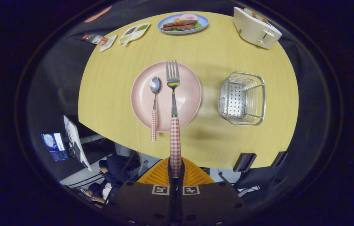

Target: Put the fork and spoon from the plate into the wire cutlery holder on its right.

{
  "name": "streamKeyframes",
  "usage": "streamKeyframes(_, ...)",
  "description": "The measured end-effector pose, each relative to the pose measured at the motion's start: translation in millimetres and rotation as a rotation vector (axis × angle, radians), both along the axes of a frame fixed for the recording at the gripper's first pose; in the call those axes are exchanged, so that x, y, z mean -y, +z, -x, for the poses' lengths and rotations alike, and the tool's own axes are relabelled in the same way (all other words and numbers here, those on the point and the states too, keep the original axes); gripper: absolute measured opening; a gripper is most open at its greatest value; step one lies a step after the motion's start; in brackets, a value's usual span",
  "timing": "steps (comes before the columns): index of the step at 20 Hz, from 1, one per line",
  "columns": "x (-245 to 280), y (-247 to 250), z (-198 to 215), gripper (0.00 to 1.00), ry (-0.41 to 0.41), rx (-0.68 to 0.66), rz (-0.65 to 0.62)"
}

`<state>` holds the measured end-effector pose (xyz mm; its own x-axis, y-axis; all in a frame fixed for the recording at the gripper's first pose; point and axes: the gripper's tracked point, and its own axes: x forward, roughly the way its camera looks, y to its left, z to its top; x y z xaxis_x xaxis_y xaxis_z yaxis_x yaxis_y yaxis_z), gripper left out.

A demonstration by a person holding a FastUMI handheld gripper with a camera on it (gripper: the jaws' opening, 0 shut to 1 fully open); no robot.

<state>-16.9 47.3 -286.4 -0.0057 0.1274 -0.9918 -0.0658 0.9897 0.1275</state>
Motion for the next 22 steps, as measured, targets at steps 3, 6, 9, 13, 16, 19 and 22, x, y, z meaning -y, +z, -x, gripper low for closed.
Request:
streamKeyframes(3, 22.0, 24.6, 10.2, 0.00, -0.086, -0.027, -0.013)
streamKeyframes(6, 52.7, 30.7, 18.8, 0.00, -0.144, -0.055, 0.028)
streamKeyframes(9, 74.6, 32.1, 26.2, 0.01, -0.190, -0.097, 0.051)
streamKeyframes(13, 78.0, 27.0, 33.1, 0.01, -0.214, -0.195, 0.031)
streamKeyframes(16, 74.2, 23.4, 32.1, 0.01, -0.213, -0.258, 0.024)
streamKeyframes(19, 71.7, 21.9, 23.6, 0.01, -0.211, -0.299, 0.028)
streamKeyframes(22, 75.0, 21.3, 14.4, 0.01, -0.208, -0.332, 0.045)
